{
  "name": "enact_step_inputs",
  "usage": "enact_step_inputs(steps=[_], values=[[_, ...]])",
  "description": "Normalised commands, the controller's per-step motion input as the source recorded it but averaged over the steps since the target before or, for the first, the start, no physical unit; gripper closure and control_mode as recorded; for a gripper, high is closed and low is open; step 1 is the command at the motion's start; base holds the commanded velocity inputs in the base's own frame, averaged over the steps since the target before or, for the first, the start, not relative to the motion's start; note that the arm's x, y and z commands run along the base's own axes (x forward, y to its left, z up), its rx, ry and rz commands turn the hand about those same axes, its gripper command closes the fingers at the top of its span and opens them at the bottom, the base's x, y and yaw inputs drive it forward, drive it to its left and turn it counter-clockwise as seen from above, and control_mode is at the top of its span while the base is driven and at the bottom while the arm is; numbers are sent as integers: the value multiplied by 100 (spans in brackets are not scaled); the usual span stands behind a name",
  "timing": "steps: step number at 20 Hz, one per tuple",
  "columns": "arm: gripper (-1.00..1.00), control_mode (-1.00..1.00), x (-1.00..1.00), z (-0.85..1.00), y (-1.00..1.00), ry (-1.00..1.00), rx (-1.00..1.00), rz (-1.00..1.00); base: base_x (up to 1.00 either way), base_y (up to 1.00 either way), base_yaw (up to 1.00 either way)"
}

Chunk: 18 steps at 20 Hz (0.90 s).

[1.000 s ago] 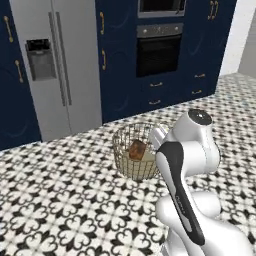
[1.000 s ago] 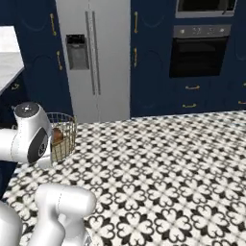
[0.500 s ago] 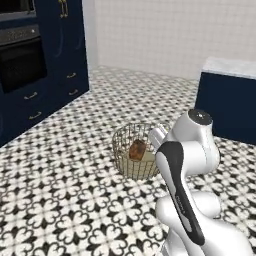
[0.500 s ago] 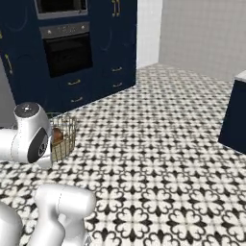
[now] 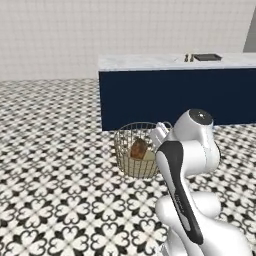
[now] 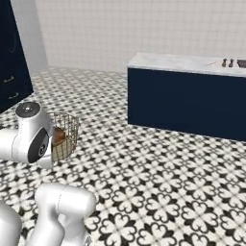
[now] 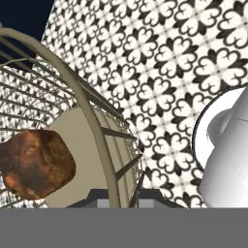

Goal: Open the cabinet, pick up the bread from the cabinet and place it in the basket. Then move the basket to the dining counter.

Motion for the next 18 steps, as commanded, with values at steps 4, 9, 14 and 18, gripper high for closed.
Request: enact_step_inputs(steps=[4,9,14,18], values=[[100,100,0,0,0,0,0,0,100,-21,-41],[100,100,0,0,0,0,0,0,100,-40,-29],[100,100,0,0,0,0,0,0,100,-44,-25],[100,100,0,0,0,0,0,0,100,-51,-21]])
